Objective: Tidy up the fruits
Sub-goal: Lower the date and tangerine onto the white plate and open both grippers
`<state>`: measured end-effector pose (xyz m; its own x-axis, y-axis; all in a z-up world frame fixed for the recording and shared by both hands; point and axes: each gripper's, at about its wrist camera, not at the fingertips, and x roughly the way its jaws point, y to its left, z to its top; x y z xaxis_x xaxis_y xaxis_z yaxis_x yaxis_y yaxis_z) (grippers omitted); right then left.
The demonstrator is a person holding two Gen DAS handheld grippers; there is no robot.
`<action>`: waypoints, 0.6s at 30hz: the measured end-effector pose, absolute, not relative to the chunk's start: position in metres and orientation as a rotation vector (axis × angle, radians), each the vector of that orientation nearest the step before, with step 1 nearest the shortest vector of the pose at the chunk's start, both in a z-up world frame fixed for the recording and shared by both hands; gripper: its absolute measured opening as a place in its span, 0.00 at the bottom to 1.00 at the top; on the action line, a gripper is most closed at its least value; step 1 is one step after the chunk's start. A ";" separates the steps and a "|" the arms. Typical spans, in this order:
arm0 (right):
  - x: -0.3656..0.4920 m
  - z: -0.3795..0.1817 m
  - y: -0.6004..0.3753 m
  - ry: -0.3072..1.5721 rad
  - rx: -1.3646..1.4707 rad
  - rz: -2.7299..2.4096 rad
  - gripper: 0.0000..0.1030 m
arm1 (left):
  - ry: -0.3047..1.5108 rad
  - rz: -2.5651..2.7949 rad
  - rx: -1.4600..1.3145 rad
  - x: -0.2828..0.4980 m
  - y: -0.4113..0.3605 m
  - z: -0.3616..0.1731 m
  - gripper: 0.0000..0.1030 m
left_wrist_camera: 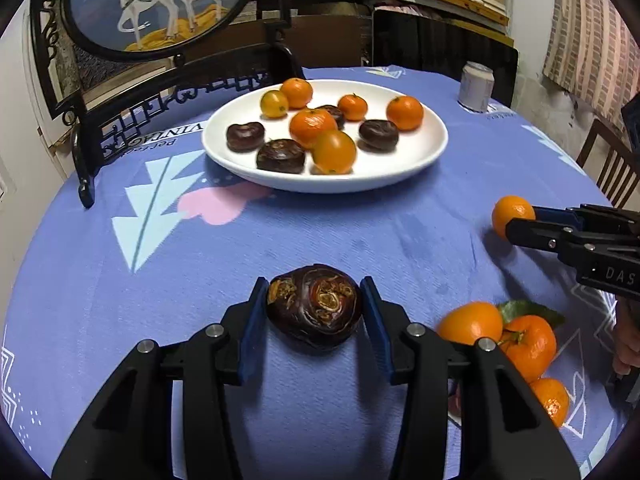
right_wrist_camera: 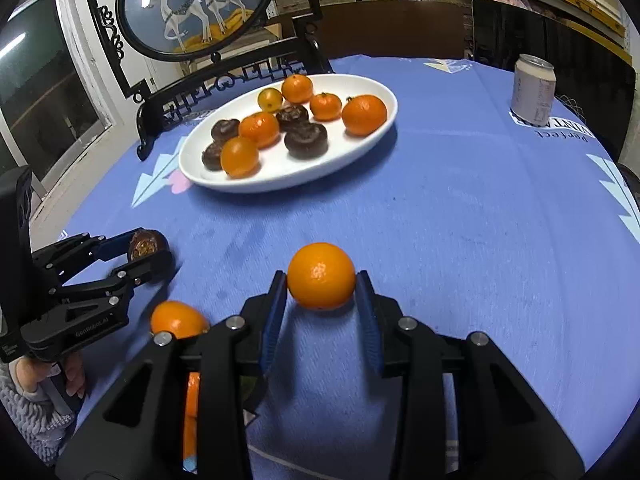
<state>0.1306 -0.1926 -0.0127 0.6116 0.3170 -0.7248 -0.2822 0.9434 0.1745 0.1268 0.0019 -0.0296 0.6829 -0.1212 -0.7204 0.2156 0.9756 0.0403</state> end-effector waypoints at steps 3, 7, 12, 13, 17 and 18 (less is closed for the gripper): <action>0.127 -0.013 -0.192 0.841 0.040 0.348 0.35 | 0.776 -0.183 0.128 0.124 0.000 -0.027 0.45; 0.123 -0.011 -0.192 0.832 0.036 0.353 0.35 | 0.758 -0.169 0.120 0.122 0.003 -0.023 0.45; 0.121 -0.010 -0.191 0.826 0.035 0.357 0.35 | 0.739 -0.158 0.118 0.121 0.004 -0.019 0.45; 0.121 -0.009 -0.191 0.825 0.035 0.358 0.35 | 0.734 -0.155 0.118 0.121 0.005 -0.018 0.45; 0.121 -0.008 -0.193 0.819 0.039 0.360 0.35 | 0.724 -0.149 0.112 0.120 0.006 -0.016 0.45; 0.120 -0.007 -0.193 0.816 0.042 0.361 0.35 | 0.722 -0.148 0.112 0.120 0.006 -0.016 0.45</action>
